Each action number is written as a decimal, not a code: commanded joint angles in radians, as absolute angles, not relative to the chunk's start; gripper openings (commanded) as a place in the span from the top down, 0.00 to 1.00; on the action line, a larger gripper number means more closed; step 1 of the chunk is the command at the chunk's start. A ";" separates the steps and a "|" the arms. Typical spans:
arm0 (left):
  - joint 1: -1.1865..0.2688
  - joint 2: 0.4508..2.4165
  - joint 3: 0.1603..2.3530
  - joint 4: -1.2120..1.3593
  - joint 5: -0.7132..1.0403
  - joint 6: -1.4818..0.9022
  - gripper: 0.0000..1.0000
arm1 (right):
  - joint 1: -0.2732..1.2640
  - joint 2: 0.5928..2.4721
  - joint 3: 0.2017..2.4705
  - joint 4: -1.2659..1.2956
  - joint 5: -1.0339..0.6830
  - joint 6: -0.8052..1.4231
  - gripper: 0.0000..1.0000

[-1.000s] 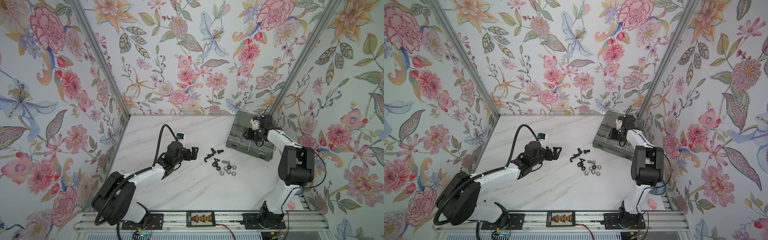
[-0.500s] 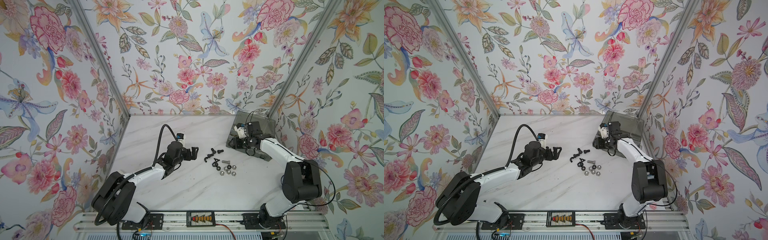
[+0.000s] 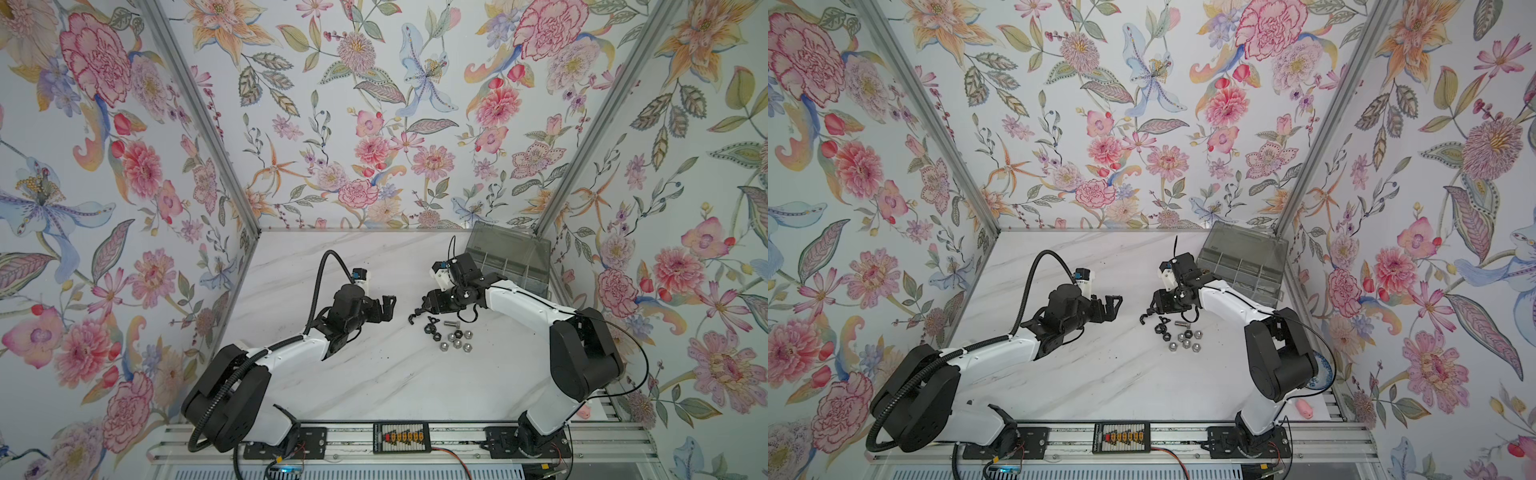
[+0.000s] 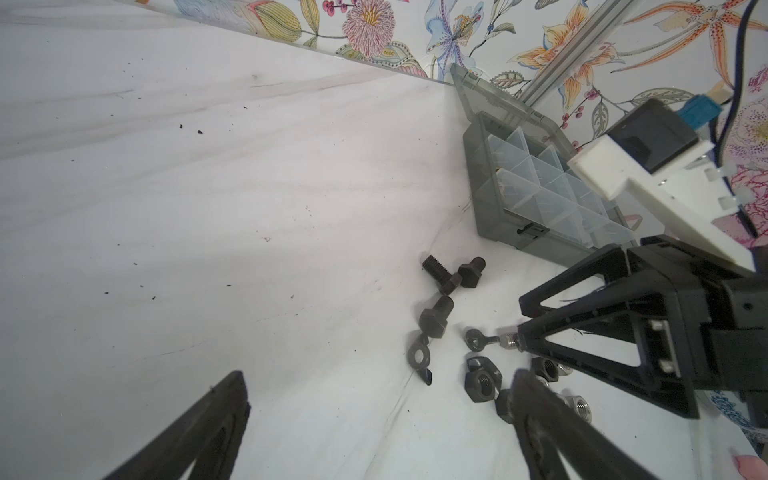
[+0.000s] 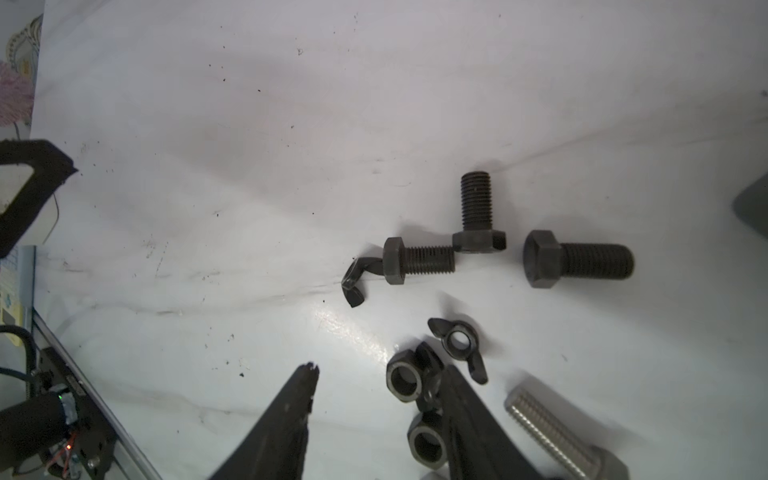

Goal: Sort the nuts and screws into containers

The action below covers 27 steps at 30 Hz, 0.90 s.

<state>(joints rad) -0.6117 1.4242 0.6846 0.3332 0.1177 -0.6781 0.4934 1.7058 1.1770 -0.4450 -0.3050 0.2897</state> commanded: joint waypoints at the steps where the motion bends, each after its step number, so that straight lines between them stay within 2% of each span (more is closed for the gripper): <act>1: -0.621 1.395 0.660 0.328 0.092 -0.676 0.01 | 0.529 1.713 1.211 -0.445 -0.201 0.432 0.46; 12: -0.607 1.356 0.603 0.371 0.104 -0.673 0.01 | 0.635 1.770 1.247 -0.440 -0.076 0.680 0.44; 27: -0.564 1.322 0.544 0.378 0.123 -0.661 0.01 | 0.671 1.896 1.290 -0.402 -0.101 0.752 0.44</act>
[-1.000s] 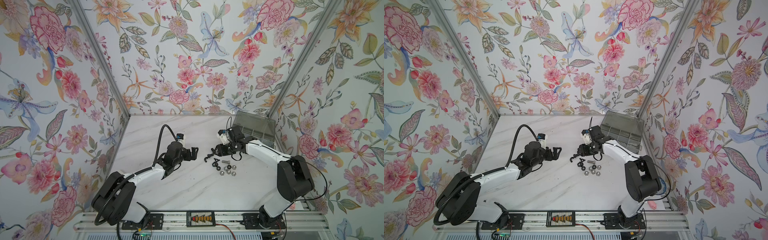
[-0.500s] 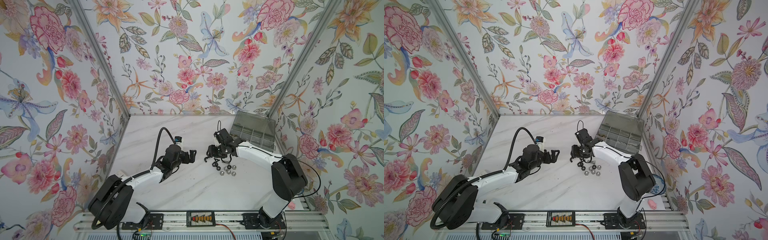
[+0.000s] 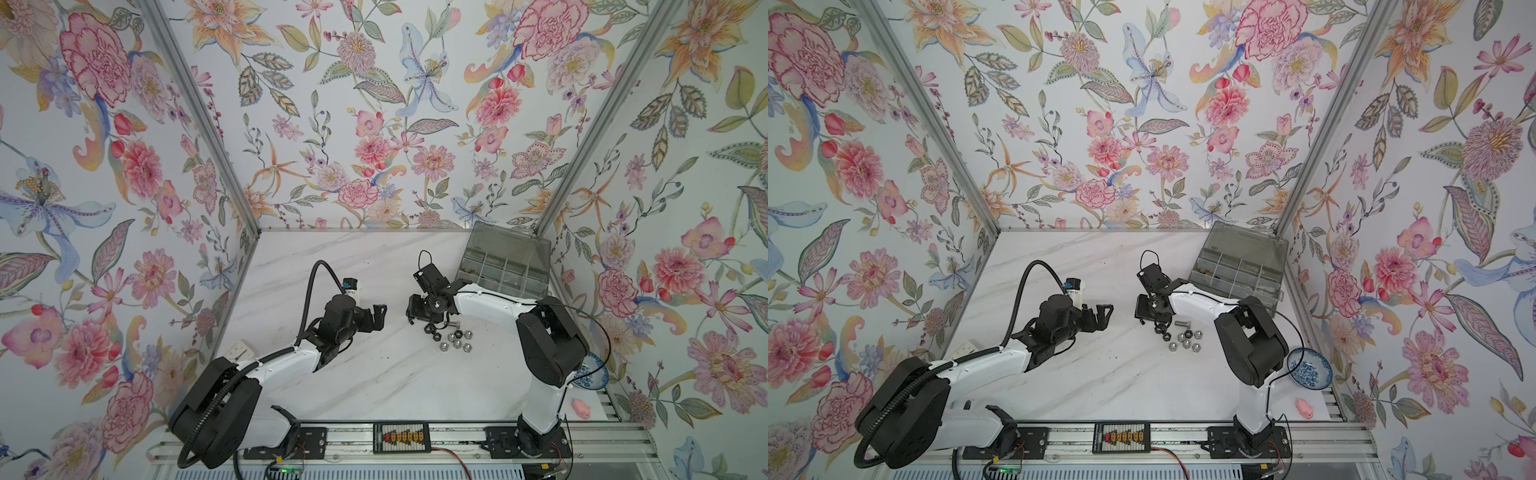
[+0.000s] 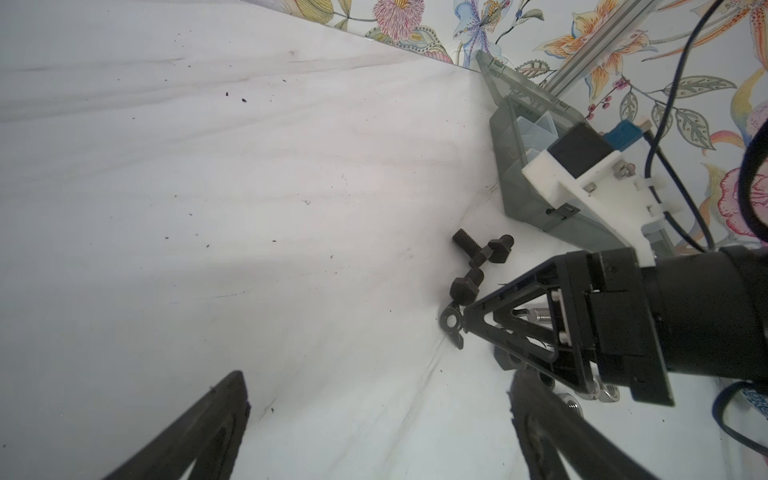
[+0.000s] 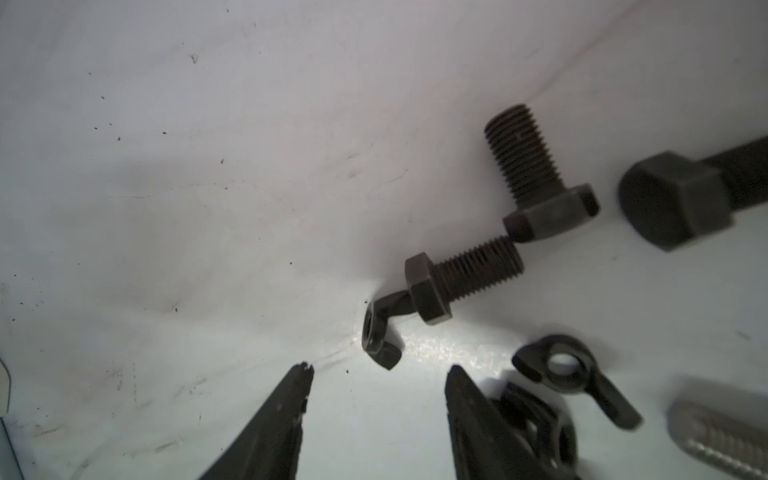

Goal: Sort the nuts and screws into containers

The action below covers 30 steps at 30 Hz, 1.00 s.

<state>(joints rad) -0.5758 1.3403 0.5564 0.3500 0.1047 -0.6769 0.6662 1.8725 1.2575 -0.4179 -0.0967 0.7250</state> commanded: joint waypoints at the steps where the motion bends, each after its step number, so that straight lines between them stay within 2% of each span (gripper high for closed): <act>1: -0.563 1.325 0.543 0.380 0.124 -0.661 0.01 | 0.673 1.903 1.292 -0.402 -0.106 0.754 0.45; 18: -0.552 1.341 0.554 0.385 0.146 -0.661 0.01 | 0.674 1.949 1.305 -0.380 -0.100 0.758 0.50; 30: -0.549 1.354 0.562 0.394 0.163 -0.661 0.01 | 0.673 1.970 1.311 -0.376 -0.105 0.740 0.60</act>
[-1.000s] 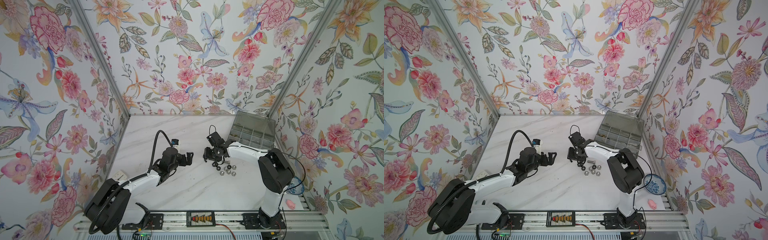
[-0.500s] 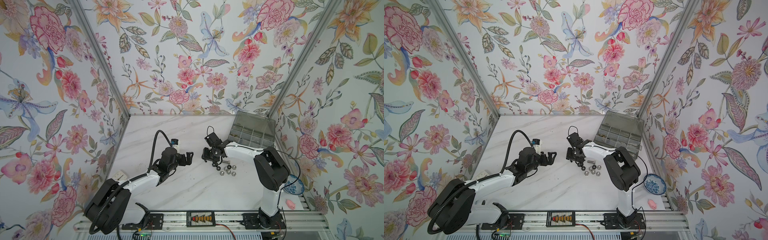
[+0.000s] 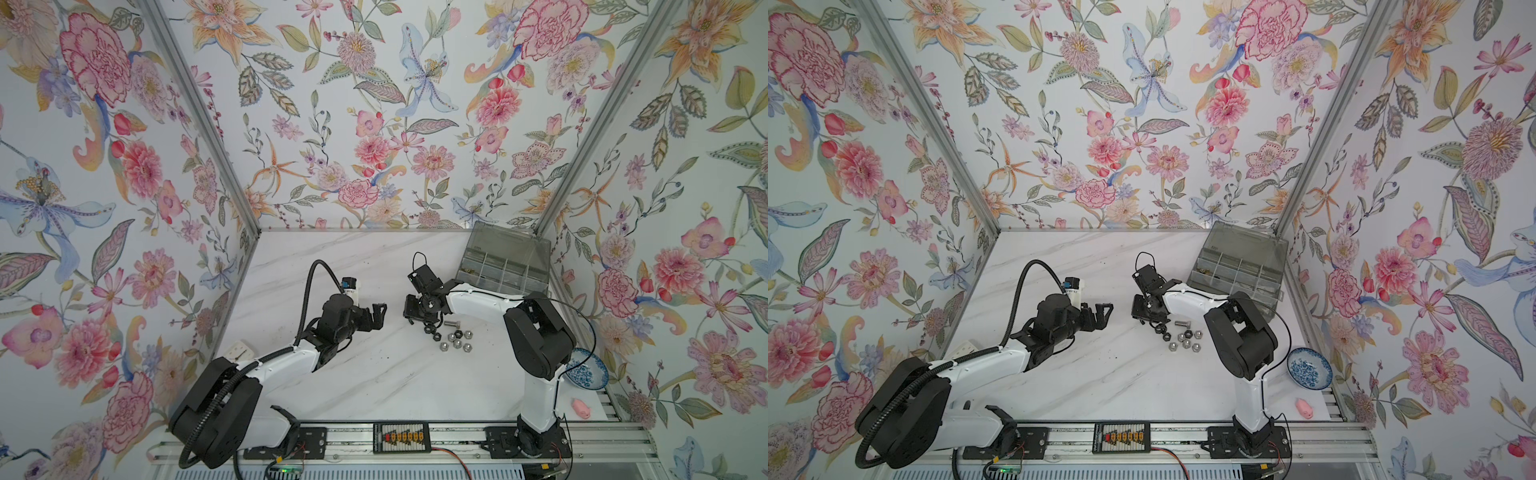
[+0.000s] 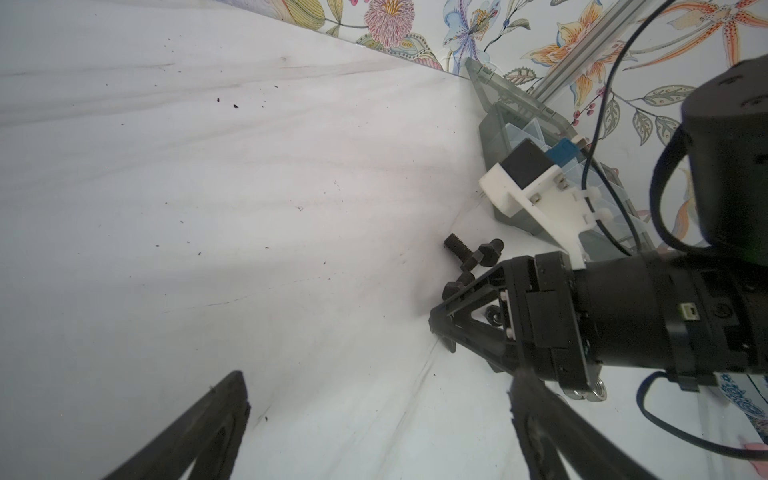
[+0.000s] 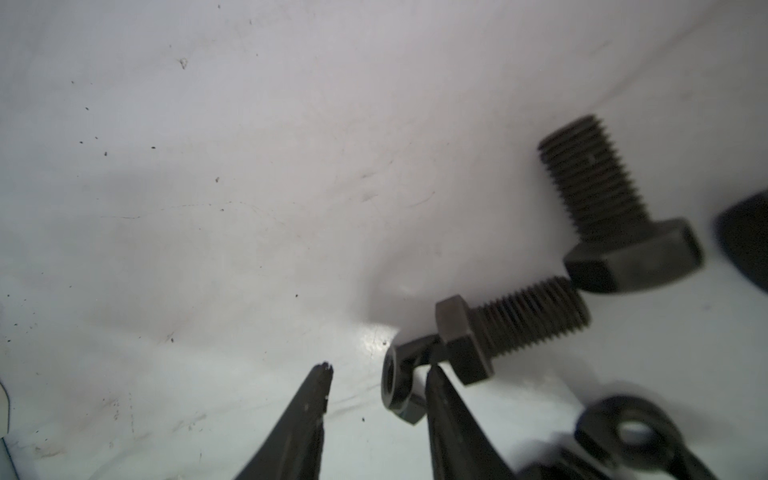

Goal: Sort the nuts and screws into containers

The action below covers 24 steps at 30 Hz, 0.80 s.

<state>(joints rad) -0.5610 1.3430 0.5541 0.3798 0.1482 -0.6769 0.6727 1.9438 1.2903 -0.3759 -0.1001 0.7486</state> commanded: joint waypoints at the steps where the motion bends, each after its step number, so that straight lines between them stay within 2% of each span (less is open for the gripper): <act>1: -0.549 1.356 0.563 0.395 0.165 -0.662 0.01 | 0.673 1.969 1.309 -0.376 -0.106 0.740 0.60; 24: -0.546 1.367 0.556 0.403 0.163 -0.666 0.00 | 0.675 2.000 1.304 -0.373 -0.071 0.731 0.66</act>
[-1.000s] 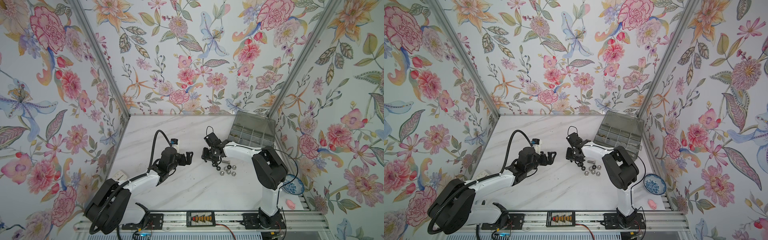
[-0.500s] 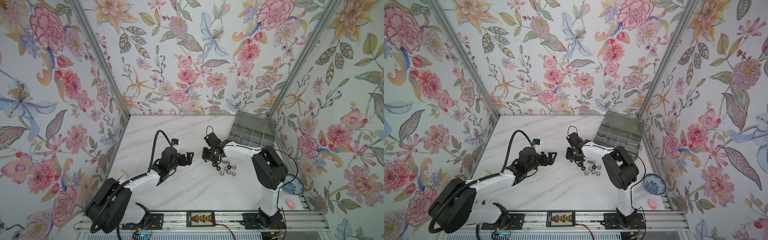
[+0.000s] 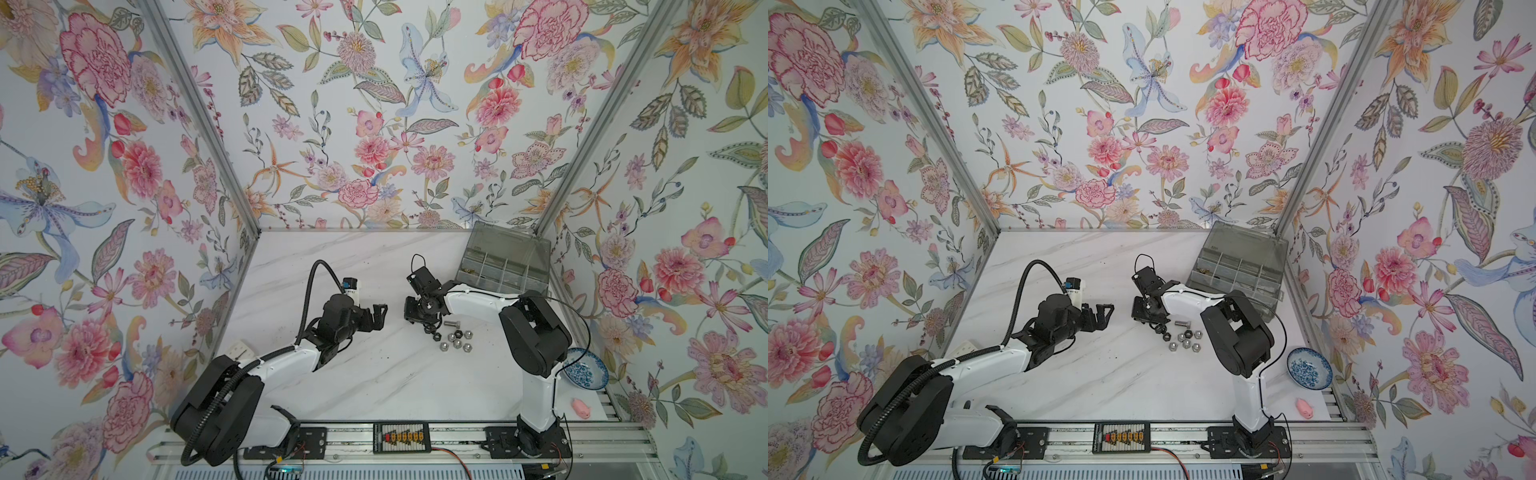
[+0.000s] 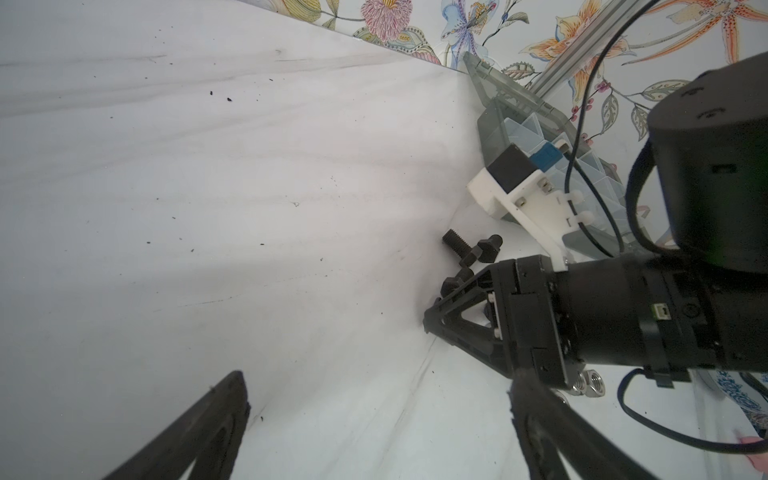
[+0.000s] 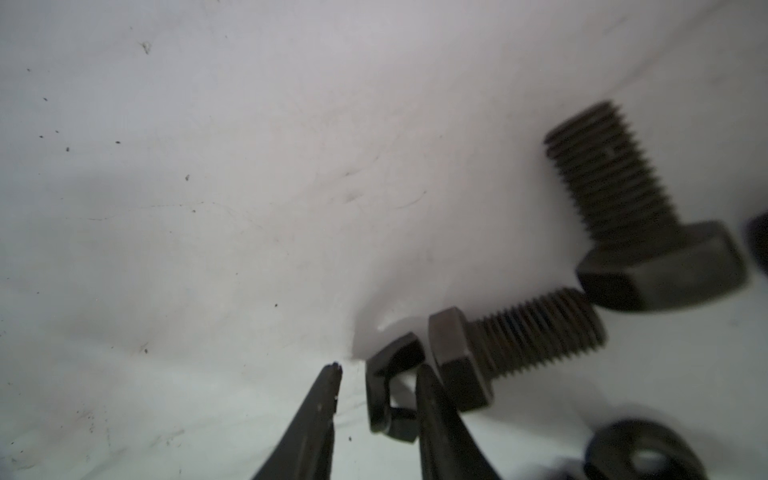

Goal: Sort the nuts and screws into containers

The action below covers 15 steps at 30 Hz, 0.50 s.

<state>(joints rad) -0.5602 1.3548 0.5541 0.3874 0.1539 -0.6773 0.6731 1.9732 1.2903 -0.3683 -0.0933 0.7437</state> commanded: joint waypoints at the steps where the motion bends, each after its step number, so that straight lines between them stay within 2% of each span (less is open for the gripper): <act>1: -0.546 1.367 0.557 0.402 0.163 -0.666 0.01 | 0.675 2.002 1.305 -0.374 -0.071 0.730 0.66; 12: -0.543 1.365 0.557 0.403 0.164 -0.667 0.01 | 0.676 1.999 1.296 -0.374 -0.058 0.713 0.78; 15: -0.543 1.365 0.556 0.403 0.163 -0.669 0.01 | 0.676 1.995 1.291 -0.374 -0.057 0.706 0.84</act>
<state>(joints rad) -0.5552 1.3563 0.5541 0.3878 0.1535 -0.6773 0.6731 1.9766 1.2907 -0.3660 -0.0807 0.7200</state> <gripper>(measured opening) 0.994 0.170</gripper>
